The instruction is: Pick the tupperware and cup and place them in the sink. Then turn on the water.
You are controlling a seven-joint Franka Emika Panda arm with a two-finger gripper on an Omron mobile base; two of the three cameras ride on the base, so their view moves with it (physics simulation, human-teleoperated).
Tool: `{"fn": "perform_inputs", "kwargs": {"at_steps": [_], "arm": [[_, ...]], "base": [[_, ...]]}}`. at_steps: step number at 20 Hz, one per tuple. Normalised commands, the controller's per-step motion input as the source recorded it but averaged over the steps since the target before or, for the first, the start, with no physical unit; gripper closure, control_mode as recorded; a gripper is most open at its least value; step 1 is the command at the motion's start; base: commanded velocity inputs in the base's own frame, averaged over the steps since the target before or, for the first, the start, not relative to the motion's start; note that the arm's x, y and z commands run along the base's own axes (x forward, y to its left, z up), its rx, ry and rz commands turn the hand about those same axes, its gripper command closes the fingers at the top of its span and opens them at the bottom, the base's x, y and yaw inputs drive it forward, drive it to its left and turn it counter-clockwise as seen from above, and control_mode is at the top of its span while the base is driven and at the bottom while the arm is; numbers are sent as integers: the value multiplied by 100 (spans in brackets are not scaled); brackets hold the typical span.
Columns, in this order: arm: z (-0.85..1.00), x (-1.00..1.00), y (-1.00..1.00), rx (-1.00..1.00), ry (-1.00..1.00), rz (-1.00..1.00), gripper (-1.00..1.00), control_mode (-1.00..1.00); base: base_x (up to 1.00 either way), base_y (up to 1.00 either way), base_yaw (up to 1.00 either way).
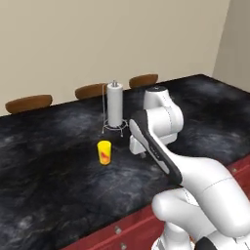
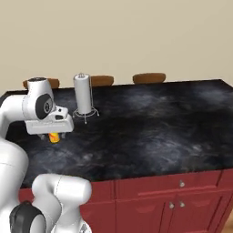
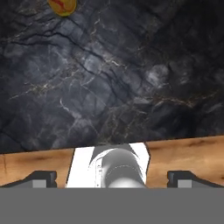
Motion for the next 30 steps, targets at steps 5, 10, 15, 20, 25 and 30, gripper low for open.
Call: {"fn": "perform_inputs", "kwargs": {"at_steps": [5,10,15,20,25,30], "arm": [[0,0,0,0,0,0,-100,100],[0,0,0,0,0,0,-100,100],[0,0,0,0,0,0,-100,100],[0,0,0,0,0,0,-100,100],[0,0,0,0,0,0,-100,100],[0,0,0,0,0,0,-100,100]], "base": [[91,39,57],[73,19,43],[60,0,34],[72,0,10],[95,0,8],[73,-7,10]]}}
